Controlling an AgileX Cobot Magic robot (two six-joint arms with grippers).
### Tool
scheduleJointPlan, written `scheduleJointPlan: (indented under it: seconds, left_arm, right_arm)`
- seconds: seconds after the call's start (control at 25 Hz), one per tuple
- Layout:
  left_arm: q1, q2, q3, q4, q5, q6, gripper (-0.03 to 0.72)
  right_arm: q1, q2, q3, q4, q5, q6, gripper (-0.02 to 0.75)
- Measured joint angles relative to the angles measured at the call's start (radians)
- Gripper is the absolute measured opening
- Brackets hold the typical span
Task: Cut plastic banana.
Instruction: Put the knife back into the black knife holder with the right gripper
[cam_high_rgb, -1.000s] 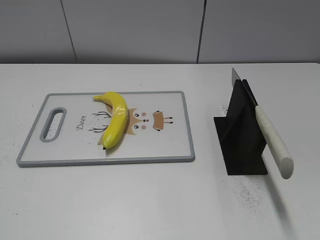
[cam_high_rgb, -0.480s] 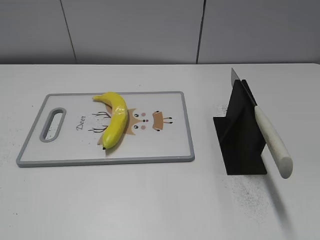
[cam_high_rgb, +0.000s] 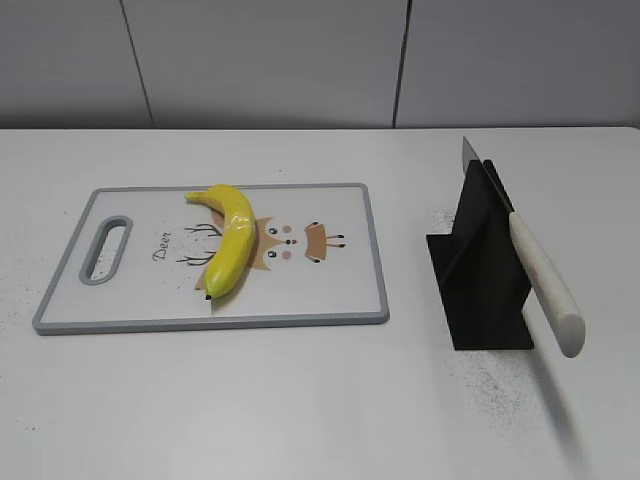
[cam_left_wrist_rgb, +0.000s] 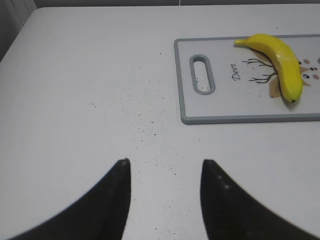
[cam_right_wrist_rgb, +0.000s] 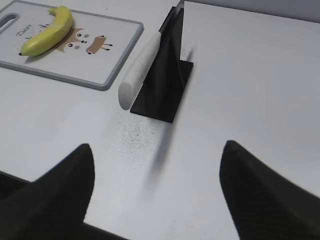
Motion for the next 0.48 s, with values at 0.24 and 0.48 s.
scheduleJointPlan:
  seconds: [0.24,0.48]
  left_arm:
    - [0.0,0.0,0.0,0.0,0.0,0.0,0.419]
    - [0.0,0.0,0.0,0.0,0.0,0.0,0.415]
  right_arm:
    - [-0.022,0.0,0.0,0.0,0.0,0.0,0.589]
    - [-0.083,0.0,0.0,0.0,0.0,0.0,0.589]
